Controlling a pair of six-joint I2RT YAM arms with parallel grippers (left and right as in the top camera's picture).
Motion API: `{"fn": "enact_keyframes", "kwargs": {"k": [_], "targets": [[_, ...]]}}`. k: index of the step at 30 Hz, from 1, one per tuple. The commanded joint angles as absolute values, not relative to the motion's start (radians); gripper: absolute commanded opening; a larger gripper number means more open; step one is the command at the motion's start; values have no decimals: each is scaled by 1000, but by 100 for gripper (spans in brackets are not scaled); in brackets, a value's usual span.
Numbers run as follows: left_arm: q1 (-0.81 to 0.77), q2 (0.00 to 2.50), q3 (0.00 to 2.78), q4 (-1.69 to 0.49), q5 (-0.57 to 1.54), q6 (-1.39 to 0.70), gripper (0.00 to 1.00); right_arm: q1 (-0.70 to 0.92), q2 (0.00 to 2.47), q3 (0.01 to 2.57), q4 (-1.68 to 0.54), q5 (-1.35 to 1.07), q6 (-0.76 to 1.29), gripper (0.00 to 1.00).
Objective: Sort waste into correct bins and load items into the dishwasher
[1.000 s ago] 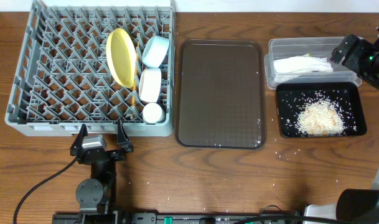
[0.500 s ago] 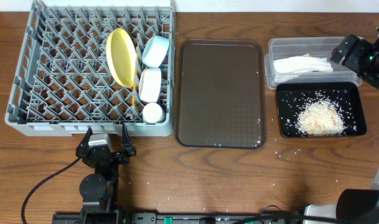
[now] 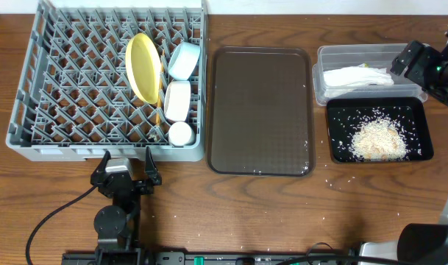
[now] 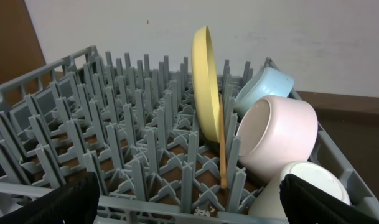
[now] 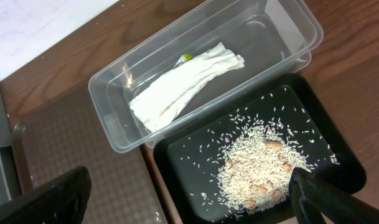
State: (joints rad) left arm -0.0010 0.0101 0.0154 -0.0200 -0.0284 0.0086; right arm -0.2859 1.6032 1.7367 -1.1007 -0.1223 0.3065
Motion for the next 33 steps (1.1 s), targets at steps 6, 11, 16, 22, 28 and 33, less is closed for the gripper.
{"fn": "enact_keyframes", "kwargs": {"k": [6, 11, 16, 22, 28, 33], "targets": [[2, 5, 4, -71, -37, 29, 94, -294, 1601, 1739, -1101, -120, 314, 99], [2, 5, 4, -71, -37, 29, 95, -294, 1601, 1739, -1101, -120, 314, 99], [2, 5, 4, -71, -37, 29, 94, -294, 1601, 1739, -1100, -120, 314, 99], [2, 5, 4, -71, -37, 29, 94, -294, 1601, 1739, -1101, -120, 314, 99], [2, 5, 4, -71, -37, 29, 94, -268, 1598, 1739, -1100, -120, 313, 99], [2, 5, 4, -71, -37, 29, 94, -181, 1573, 1739, -1048, -93, 314, 99]]}}
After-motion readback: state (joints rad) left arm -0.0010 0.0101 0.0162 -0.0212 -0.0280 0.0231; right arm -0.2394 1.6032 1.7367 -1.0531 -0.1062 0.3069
